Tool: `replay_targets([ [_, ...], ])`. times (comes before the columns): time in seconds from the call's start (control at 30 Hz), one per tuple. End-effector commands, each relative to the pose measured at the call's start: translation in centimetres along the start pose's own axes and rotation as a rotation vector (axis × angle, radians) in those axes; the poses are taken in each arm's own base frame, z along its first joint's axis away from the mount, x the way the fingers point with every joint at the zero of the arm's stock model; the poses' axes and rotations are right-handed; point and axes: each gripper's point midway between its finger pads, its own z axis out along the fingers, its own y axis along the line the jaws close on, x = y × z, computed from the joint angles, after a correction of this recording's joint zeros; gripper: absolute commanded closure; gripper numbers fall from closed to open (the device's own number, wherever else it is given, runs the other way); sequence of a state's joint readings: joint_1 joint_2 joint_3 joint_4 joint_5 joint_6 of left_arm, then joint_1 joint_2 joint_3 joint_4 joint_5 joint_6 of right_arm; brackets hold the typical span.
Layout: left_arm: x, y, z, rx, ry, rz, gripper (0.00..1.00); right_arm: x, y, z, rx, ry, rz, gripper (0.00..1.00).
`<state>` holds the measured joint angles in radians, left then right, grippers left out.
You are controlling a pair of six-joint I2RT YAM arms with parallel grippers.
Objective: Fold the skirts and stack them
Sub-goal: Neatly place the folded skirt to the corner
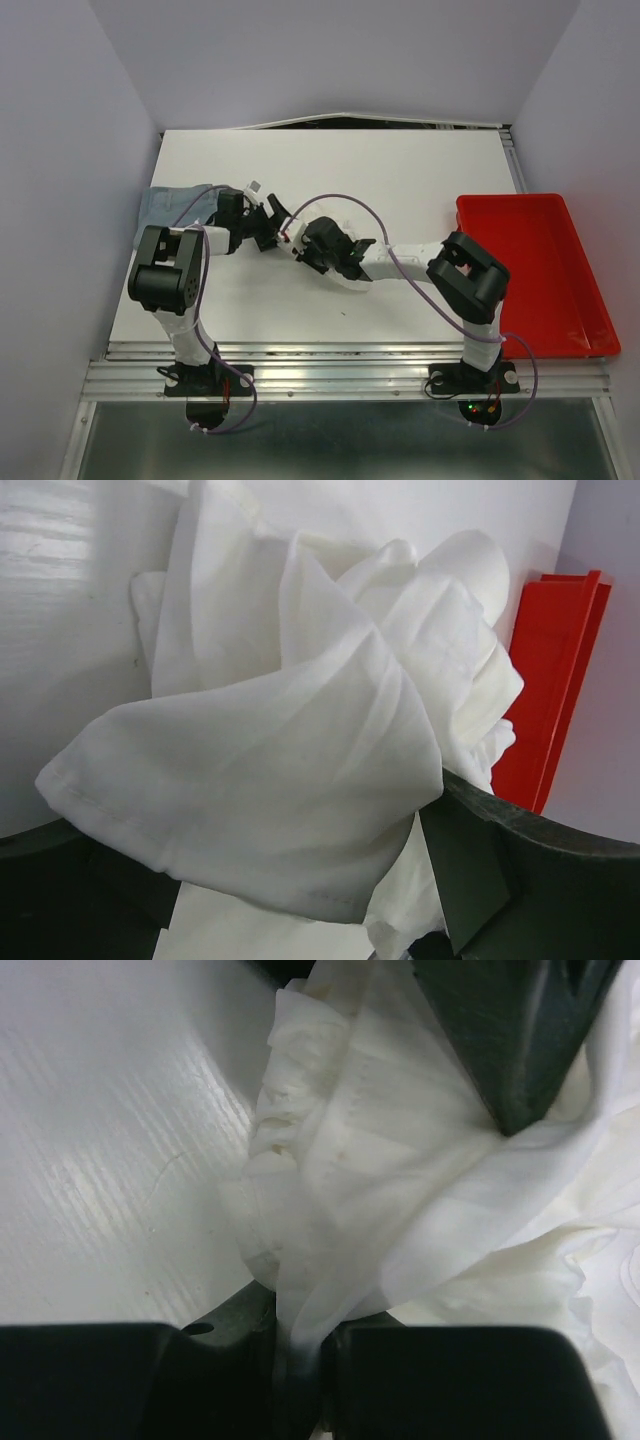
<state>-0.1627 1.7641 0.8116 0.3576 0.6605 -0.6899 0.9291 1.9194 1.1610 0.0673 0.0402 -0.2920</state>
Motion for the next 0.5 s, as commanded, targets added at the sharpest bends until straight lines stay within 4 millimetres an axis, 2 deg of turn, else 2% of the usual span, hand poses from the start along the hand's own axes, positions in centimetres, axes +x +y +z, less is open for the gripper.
replay_targets([
  [0.0, 2.4, 1.0, 1.1, 0.015, 0.060, -0.024, 0.02, -3.2, 1.0, -0.9, -0.066, -0.110, -0.018, 0.99],
  [0.2, 4.1, 0.5, 1.8, 0.072, 0.127, -0.034, 0.02, -3.3, 0.9, -0.6, -0.067, -0.112, -0.057, 0.99],
  [0.3, 4.9, 0.2, 1.6, 0.106, 0.166, -0.030, 0.25, -3.1, 0.1, -0.4, -0.026, -0.103, -0.069, 0.99],
  [0.33, 4.7, -0.2, 1.4, 0.115, 0.161, -0.018, 0.36, -3.1, 0.0, -0.3, -0.019, -0.105, -0.072, 0.99],
  [0.4, 4.5, -0.3, 1.1, 0.104, 0.158, -0.002, 0.47, -2.9, -1.1, -0.4, 0.025, -0.096, -0.066, 0.99],
  [0.43, 4.2, -0.6, 0.9, 0.103, 0.145, 0.035, 0.60, -2.9, -1.3, -0.4, 0.036, -0.097, -0.061, 0.99],
  [0.47, 4.2, -0.4, 0.6, 0.081, 0.154, 0.034, 0.67, -3.0, -1.9, -0.5, 0.067, -0.095, -0.054, 0.99],
])
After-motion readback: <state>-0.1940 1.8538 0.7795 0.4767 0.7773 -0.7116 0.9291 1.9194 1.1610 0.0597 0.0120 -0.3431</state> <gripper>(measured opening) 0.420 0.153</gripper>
